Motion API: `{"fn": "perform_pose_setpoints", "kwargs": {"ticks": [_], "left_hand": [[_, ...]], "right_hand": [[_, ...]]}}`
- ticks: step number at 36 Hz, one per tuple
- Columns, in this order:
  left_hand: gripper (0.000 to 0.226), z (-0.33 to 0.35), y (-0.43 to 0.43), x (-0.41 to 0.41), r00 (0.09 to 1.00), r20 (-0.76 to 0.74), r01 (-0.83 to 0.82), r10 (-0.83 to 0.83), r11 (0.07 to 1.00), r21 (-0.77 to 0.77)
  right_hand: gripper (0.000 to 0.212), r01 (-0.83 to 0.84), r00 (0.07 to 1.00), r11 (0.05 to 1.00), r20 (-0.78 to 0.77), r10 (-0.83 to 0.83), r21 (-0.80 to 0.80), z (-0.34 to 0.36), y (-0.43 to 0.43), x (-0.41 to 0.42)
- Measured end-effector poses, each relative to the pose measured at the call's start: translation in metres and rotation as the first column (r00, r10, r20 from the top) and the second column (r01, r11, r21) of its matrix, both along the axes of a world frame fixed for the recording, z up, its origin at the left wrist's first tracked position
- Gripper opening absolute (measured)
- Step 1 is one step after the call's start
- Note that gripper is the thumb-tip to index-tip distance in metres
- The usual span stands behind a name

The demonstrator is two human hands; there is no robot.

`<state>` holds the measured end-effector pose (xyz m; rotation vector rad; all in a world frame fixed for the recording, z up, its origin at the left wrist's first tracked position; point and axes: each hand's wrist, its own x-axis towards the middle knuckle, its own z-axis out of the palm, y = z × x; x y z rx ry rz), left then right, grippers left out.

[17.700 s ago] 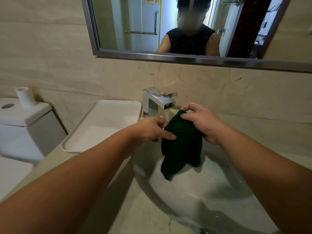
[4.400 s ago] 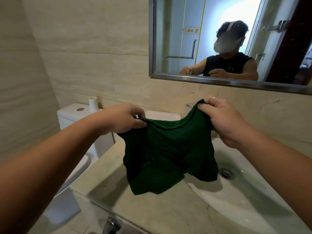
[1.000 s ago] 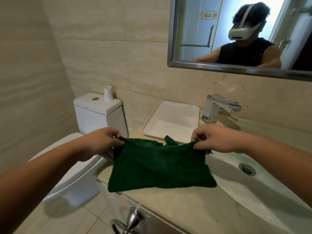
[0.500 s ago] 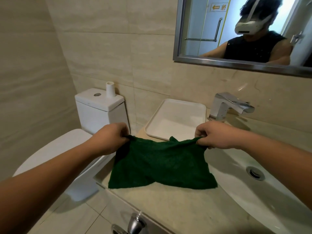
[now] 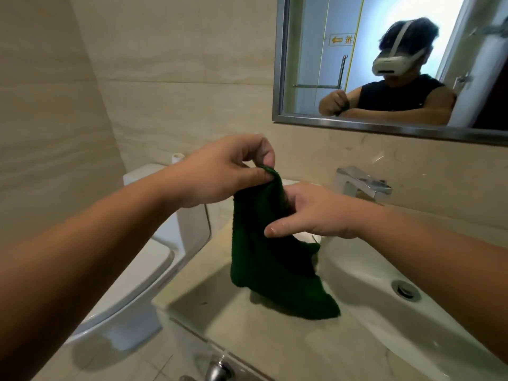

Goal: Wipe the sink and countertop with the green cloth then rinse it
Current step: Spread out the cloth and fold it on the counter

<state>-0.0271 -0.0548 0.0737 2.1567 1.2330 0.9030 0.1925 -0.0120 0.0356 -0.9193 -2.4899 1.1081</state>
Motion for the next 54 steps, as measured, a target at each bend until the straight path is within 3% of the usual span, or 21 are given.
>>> {"fn": "perform_pose_setpoints", "kwargs": {"ticks": [4, 7, 12, 15, 18, 20, 26, 31, 35, 40, 45, 48, 50, 54], "left_hand": [[0.010, 0.013, -0.003, -0.001, 0.998, 0.025, -0.058, 0.056, 0.994, 0.090], [0.012, 0.018, -0.004, -0.004, 0.995, 0.045, -0.091, 0.085, 0.985, 0.146], [0.008, 0.022, -0.011, -0.003, 0.998, 0.019, -0.056, 0.054, 0.993, 0.100], [0.008, 0.026, -0.017, 0.004, 0.999, -0.033, -0.018, 0.022, 0.995, 0.096], [0.008, 0.029, -0.023, 0.011, 0.996, -0.089, 0.000, 0.009, 0.994, 0.108], [0.008, 0.032, -0.024, 0.011, 0.995, -0.098, -0.003, 0.015, 0.992, 0.123], [0.015, 0.030, -0.016, 0.001, 0.997, -0.041, -0.056, 0.062, 0.987, 0.151], [0.015, 0.019, -0.005, -0.008, 0.995, 0.064, -0.083, 0.076, 0.990, 0.115], [0.017, 0.014, 0.002, -0.018, 0.981, 0.165, -0.122, 0.106, 0.989, 0.089], [0.020, 0.007, 0.006, -0.029, 0.964, 0.213, -0.169, 0.157, 0.985, 0.042], [0.016, 0.001, 0.009, -0.045, 0.943, 0.280, -0.190, 0.181, 0.982, 0.005], [0.017, -0.004, 0.008, -0.059, 0.938, 0.278, -0.196, 0.208, 0.978, -0.071], [0.016, -0.009, 0.006, -0.073, 0.943, 0.245, -0.170, 0.225, 0.959, -0.227], [0.024, -0.021, -0.001, -0.095, 0.981, 0.156, 0.003, 0.113, 0.799, -0.601]], "right_hand": [[0.028, 0.081, 0.996, 0.995, 0.030, -0.083, 0.065, -0.017, 0.001, 0.007], [0.027, 0.080, 0.997, 0.997, 0.002, -0.080, -0.019, -0.032, 0.000, 0.015], [0.034, 0.042, 0.999, 0.976, -0.018, -0.047, -0.215, -0.036, -0.007, 0.016], [0.058, 0.039, 0.989, 0.982, -0.130, -0.063, -0.183, -0.027, -0.012, 0.008], [0.044, -0.011, 0.940, 0.969, -0.333, -0.073, -0.245, -0.022, -0.016, 0.001], [0.037, -0.033, 0.924, 0.964, -0.376, -0.071, -0.263, -0.021, -0.018, -0.002], [0.036, -0.011, 0.969, 0.928, -0.233, -0.082, -0.373, -0.042, -0.013, 0.003], [0.029, 0.044, 0.998, 0.943, -0.021, -0.054, -0.330, -0.066, -0.009, 0.012], [0.008, 0.054, 0.987, 0.971, 0.158, -0.017, -0.235, -0.082, -0.008, 0.023], [0.017, 0.126, 0.973, 0.980, 0.211, -0.091, -0.157, -0.088, -0.003, 0.034], [0.014, 0.215, 0.969, 0.970, 0.149, -0.197, -0.112, -0.079, 0.003, 0.048], [0.017, 0.279, 0.960, 0.956, 0.060, -0.275, -0.087, -0.067, 0.006, 0.061], [0.019, 0.308, 0.951, 0.945, 0.007, -0.309, -0.110, -0.059, 0.007, 0.071], [0.019, 0.272, 0.942, 0.914, -0.109, -0.316, -0.300, -0.043, 0.007, 0.091]]}}
